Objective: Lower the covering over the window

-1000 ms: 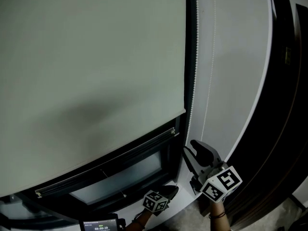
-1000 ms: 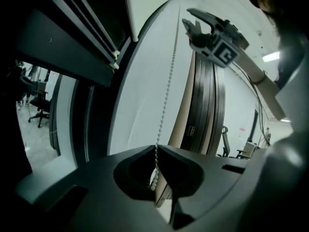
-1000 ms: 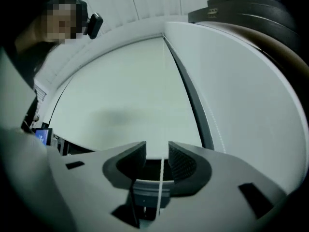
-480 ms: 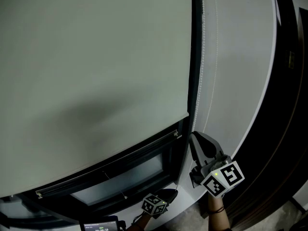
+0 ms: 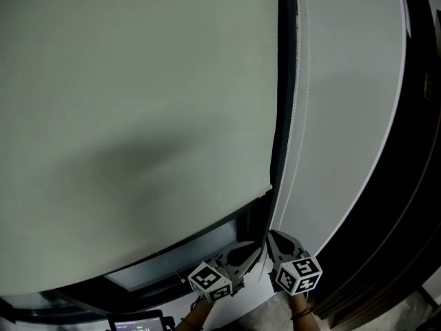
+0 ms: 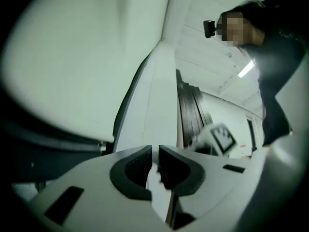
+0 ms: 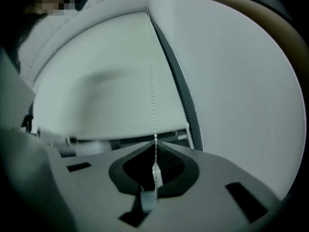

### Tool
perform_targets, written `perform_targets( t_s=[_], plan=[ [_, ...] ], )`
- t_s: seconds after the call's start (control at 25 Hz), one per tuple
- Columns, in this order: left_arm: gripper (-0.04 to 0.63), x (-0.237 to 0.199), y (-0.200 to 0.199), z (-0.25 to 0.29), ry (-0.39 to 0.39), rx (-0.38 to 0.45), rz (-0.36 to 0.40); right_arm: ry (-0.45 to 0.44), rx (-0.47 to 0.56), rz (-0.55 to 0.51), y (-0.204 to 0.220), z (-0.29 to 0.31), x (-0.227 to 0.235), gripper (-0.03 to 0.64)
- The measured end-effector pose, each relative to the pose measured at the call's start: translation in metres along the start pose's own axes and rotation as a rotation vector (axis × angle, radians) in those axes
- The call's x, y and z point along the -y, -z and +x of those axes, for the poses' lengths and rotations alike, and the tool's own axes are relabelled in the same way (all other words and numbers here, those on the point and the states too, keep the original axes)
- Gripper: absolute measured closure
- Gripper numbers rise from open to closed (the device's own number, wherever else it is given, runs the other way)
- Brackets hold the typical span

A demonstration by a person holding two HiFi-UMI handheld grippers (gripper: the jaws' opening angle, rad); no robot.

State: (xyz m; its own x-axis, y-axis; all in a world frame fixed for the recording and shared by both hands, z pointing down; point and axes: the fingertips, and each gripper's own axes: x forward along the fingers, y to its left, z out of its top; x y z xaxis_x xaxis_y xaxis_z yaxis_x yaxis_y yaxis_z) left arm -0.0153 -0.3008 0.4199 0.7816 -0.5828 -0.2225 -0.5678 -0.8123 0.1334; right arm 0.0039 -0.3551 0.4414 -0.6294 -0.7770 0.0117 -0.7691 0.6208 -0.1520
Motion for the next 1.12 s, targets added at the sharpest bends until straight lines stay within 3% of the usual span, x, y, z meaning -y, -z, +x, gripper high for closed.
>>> perform_targets(
  t_s=[0.2, 0.36, 0.48, 0.68, 0.72, 0.96, 1.12],
  plan=[
    [0.510, -0.001, -0.078, 0.013, -0.023, 0.090, 0.086, 0.034, -0.209, 0.026, 0.113, -0.002, -0.010, 0.598],
    [0.482, -0.009, -0.096, 0.041, -0.004, 0.088, 0.150, 0.037, -0.367, 0.057, 0.176, -0.015, -0.013, 0.598],
    [0.480, -0.005, -0.106, 0.054, 0.033, 0.114, 0.155, 0.034, -0.447, 0.080, 0.214, -0.027, -0.018, 0.598],
    [0.497, 0.012, -0.115, 0.065, 0.070, 0.111, 0.188, 0.039, -0.445, 0.130, 0.220, -0.035, -0.015, 0.598],
    [0.577, 0.014, -0.114, 0.064, 0.070, 0.107, 0.192, 0.040, -0.450, 0.121, 0.219, -0.036, -0.014, 0.598],
    [0.588, 0.009, -0.118, 0.056, 0.008, 0.136, 0.136, 0.029, -0.426, 0.178, 0.217, -0.046, -0.013, 0.597],
    [0.591, 0.003, -0.115, 0.037, -0.020, 0.164, 0.092, 0.025, -0.336, 0.122, 0.190, -0.053, -0.023, 0.597]
  ],
)
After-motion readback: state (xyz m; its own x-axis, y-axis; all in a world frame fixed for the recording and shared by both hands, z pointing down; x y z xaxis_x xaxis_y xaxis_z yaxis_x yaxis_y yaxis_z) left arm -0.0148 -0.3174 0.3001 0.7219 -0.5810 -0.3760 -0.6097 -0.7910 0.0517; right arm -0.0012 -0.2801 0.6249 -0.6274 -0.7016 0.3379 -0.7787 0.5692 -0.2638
